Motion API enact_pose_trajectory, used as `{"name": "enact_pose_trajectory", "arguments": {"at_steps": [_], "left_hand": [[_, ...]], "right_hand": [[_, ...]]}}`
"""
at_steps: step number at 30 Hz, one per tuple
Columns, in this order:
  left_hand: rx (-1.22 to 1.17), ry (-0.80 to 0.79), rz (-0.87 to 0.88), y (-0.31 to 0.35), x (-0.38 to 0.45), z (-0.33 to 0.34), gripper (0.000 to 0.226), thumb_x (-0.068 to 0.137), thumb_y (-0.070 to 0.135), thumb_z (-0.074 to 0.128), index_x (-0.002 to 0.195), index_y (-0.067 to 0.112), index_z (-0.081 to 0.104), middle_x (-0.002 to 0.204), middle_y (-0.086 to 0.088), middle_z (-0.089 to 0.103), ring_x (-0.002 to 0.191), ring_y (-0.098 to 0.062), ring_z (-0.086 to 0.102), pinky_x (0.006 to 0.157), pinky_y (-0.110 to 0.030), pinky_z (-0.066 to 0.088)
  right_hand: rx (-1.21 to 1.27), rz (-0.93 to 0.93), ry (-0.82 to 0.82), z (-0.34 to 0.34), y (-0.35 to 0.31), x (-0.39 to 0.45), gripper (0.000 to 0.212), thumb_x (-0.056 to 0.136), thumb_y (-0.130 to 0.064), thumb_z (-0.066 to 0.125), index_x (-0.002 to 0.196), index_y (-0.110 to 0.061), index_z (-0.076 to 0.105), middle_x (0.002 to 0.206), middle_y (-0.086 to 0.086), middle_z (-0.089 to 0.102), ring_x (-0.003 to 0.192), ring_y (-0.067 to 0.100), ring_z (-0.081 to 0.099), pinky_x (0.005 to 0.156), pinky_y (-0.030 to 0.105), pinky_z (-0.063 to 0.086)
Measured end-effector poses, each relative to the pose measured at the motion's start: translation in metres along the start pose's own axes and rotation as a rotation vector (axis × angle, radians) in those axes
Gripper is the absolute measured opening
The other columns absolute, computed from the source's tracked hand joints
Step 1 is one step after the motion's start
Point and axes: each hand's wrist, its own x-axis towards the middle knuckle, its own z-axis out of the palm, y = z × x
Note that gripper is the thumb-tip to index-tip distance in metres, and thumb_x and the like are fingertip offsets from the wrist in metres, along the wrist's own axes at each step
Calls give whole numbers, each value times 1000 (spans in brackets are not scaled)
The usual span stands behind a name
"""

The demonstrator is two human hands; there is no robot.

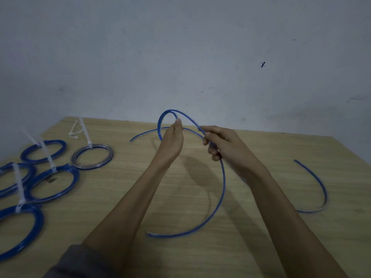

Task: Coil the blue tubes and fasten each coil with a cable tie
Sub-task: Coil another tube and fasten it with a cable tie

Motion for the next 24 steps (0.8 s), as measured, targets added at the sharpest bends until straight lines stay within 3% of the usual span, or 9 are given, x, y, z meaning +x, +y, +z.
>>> {"name": "enact_pose_trajectory", "arguments": {"at_steps": [4, 10, 16, 20, 24], "left_hand": [[-307, -26, -63, 9, 5, -4, 52, 103, 61, 19, 69, 23, 31, 60, 9, 30, 57, -11, 28, 62, -30, 27], [-730, -4, -142, 25, 10, -9, 50, 108, 43, 30, 69, 15, 44, 49, 10, 40, 50, -9, 32, 57, -25, 27], [-1069, -185, -181, 46, 6, -36, 45, 108, 35, 28, 69, 16, 39, 62, 2, 32, 54, -12, 28, 59, -26, 27], [-1186, -304, -152, 61, -1, -45, 42, 108, 33, 29, 71, 16, 40, 71, -1, 45, 62, -13, 37, 61, -24, 37], [-1282, -399, -115, 74, -9, -50, 42, 107, 32, 31, 67, 19, 37, 62, 3, 34, 59, -13, 37, 61, -24, 36]], "right_hand": [[55, -5, -108, 16, -3, -4, 30, 106, -16, 47, 130, -22, 64, 77, 4, 56, 53, 10, 40, 49, 24, 36], [-59, -22, -155, 23, -8, -10, 24, 106, -21, 49, 120, -13, 67, 75, 3, 63, 54, 11, 46, 52, 26, 43], [-85, -21, -345, 6, -25, -20, 27, 107, -27, 46, 118, -14, 67, 63, 5, 55, 52, 15, 43, 49, 26, 40], [-333, -186, -212, -3, -29, -17, 21, 105, -25, 51, 108, -17, 71, 55, 2, 55, 48, 11, 43, 50, 21, 37], [-543, -300, -133, -7, -22, -10, 23, 103, -31, 54, 98, -15, 70, 59, -1, 64, 49, 6, 45, 53, 19, 36]]}}
